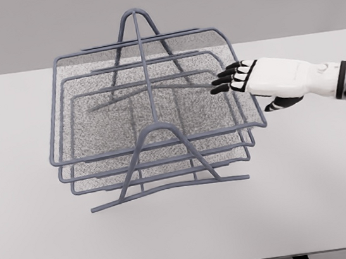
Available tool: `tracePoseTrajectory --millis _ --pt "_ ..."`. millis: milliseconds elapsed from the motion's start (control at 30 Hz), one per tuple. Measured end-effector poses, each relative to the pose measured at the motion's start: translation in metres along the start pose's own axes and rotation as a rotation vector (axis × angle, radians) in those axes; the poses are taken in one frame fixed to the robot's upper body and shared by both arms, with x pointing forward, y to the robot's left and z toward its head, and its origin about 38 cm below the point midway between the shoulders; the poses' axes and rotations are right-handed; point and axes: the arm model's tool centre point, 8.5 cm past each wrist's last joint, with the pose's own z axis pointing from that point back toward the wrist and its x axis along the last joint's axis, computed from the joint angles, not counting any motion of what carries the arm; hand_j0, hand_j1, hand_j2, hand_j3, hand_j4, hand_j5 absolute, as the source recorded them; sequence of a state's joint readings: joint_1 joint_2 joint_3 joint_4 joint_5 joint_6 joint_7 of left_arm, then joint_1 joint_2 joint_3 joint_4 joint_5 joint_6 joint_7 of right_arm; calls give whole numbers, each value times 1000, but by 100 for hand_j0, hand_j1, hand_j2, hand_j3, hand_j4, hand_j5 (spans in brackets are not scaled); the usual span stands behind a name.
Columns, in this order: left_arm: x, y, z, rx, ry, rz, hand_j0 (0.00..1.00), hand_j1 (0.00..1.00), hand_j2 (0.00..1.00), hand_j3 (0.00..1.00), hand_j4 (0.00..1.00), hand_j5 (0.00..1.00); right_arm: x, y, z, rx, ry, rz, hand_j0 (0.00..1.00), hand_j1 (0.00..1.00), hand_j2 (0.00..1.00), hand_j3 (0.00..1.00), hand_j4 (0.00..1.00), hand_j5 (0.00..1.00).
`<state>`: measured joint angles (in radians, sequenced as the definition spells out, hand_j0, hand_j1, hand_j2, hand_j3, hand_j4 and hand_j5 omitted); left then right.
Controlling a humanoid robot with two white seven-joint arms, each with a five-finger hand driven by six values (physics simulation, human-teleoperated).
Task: Pull out the upper folder box with right arm
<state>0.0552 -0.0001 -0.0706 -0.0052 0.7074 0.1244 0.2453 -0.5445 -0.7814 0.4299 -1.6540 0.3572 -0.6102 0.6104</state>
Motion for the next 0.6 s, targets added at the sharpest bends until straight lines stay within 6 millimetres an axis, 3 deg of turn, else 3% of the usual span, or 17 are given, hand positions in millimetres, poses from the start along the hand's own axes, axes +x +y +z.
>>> tracePoseTrajectory --millis 200,533,600 --pt "0 0 0 0 0 0 100 100 100 100 100 100 -7 9 17 26 26 -38 100 100 100 100 100 100" --pt "0 0 0 0 0 0 100 100 100 100 100 100 -22 5 53 68 94 -47 100 100 100 100 100 100" --pt "0 0 0 0 0 0 100 100 100 100 100 100 -22 23 62 67 109 -122 100 100 100 100 100 100"
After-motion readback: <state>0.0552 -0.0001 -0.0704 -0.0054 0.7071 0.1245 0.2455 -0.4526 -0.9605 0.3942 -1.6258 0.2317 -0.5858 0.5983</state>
